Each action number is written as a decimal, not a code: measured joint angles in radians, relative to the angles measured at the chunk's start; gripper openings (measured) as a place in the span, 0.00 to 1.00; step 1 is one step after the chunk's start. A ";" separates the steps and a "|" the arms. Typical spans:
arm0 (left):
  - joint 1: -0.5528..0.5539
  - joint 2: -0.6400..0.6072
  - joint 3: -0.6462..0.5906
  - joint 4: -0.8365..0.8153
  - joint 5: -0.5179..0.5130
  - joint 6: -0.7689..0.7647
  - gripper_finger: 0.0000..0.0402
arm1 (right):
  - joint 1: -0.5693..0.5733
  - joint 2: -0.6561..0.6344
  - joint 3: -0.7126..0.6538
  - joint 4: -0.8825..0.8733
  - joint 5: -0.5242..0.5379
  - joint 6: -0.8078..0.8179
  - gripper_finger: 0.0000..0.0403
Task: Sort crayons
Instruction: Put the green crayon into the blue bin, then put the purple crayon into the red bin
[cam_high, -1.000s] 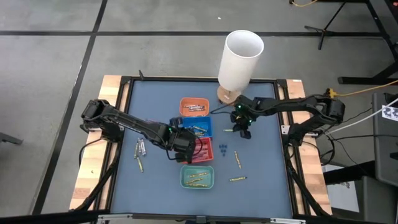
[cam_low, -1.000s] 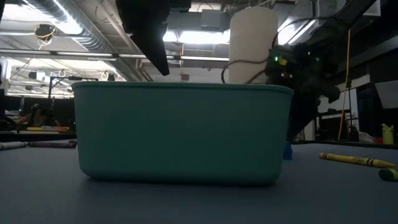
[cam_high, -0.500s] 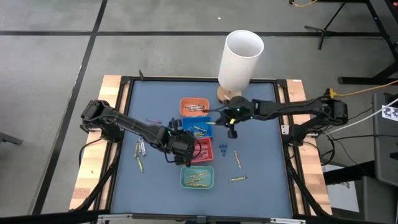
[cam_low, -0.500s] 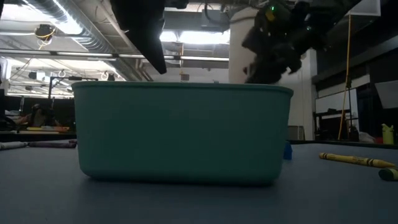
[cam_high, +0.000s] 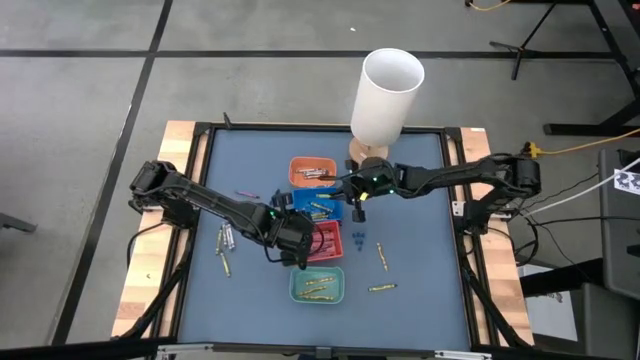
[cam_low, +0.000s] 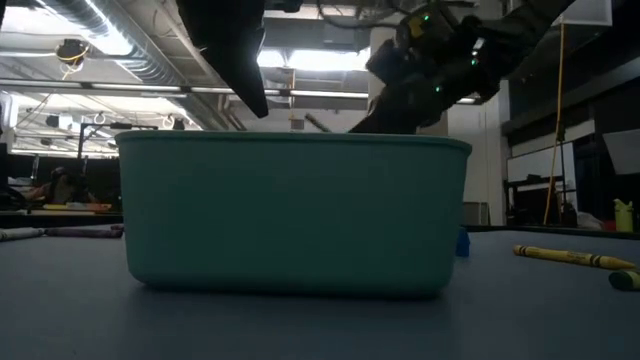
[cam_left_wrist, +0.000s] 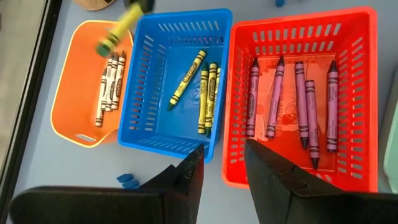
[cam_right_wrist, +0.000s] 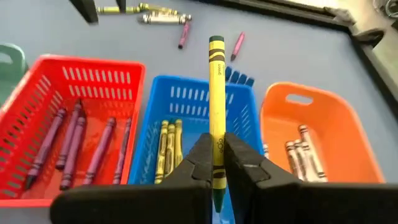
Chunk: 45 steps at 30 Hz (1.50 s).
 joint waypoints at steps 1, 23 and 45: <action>0.000 0.000 0.000 0.000 0.000 0.000 0.25 | -0.001 0.013 0.000 0.010 0.000 0.000 0.05; 0.000 0.000 0.000 -0.001 0.000 -0.001 0.25 | -0.003 0.059 -0.001 0.043 0.008 0.000 0.05; 0.000 0.000 0.000 -0.001 0.000 -0.002 0.25 | -0.003 0.014 -0.002 0.007 0.098 0.025 0.35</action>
